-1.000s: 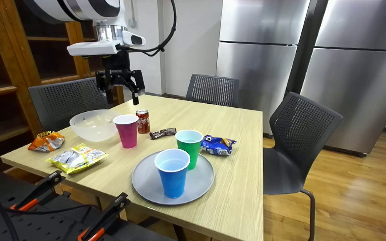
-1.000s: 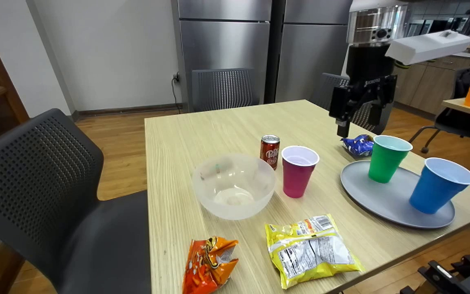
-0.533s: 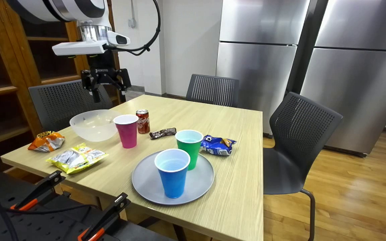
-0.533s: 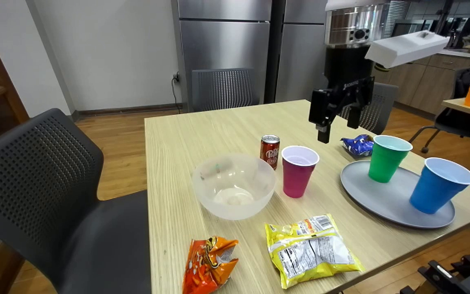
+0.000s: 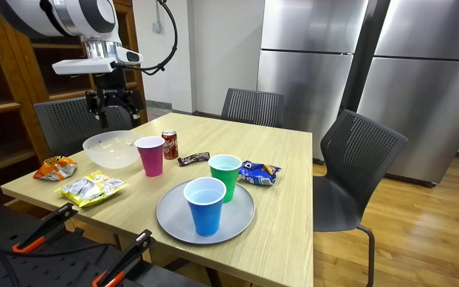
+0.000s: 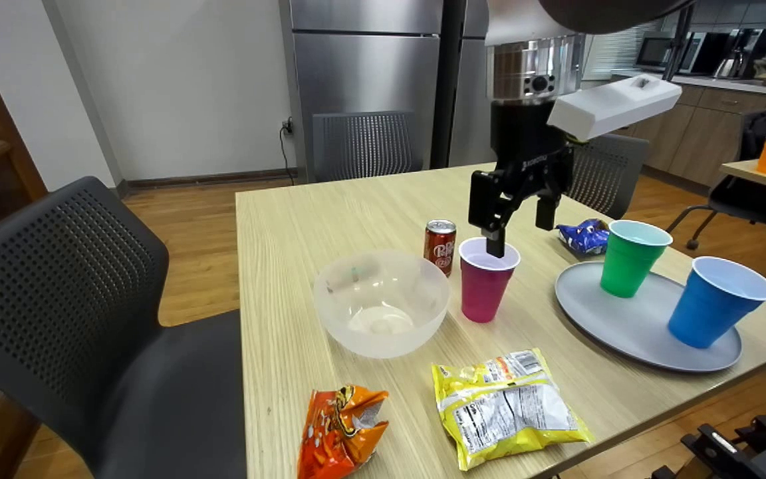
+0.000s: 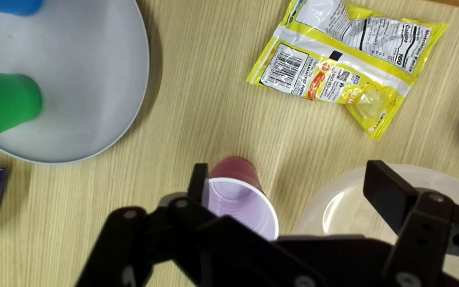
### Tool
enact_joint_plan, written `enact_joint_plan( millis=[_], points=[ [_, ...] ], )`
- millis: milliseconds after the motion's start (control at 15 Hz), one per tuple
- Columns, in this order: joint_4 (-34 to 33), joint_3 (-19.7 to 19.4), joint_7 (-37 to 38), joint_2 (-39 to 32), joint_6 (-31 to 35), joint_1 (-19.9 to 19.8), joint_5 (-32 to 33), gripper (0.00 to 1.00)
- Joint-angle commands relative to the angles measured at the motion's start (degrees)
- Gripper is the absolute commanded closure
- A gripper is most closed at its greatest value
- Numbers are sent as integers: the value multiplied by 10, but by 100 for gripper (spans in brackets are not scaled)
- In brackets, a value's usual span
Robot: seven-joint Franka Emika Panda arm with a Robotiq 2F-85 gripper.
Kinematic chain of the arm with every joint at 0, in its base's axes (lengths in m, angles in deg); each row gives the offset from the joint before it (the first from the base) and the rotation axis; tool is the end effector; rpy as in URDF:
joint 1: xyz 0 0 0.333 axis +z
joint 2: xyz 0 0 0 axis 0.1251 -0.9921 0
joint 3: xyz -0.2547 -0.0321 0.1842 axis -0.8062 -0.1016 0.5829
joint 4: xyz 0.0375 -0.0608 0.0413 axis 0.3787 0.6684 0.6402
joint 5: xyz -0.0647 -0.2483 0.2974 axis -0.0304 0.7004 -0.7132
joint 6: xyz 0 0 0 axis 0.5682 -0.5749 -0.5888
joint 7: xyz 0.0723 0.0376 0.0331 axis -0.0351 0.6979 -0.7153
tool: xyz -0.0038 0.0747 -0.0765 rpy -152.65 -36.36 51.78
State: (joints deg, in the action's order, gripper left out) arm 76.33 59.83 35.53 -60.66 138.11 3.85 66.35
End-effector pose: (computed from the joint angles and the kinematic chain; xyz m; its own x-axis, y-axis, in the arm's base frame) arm 0.4524 0.1543 0.2534 0.9556 0.2716 -0.1145 0.2831 -0.9538 0.1009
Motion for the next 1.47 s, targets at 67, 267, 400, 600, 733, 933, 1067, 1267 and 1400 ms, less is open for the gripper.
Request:
enact_joint_plan(
  millis=[67,267,400,600,733,933,1067,1267,1400],
  points=[
    [-45,1,42,-45,-16,12,17,0],
    [-65,-4,51,-72,-18,17,17,0],
    [-79,-7,55,-88,-21,17,11,0],
    [-94,-14,63,-109,-19,19,12,0],
    [-107,-18,64,-122,-20,18,7,0],
    [-124,-25,64,-142,-19,19,6,0],
    [-136,-27,60,-155,-20,19,1,0],
    [-154,-29,56,-174,-18,18,-4,0],
    [-165,-32,57,-184,-14,19,-4,0]
  ],
)
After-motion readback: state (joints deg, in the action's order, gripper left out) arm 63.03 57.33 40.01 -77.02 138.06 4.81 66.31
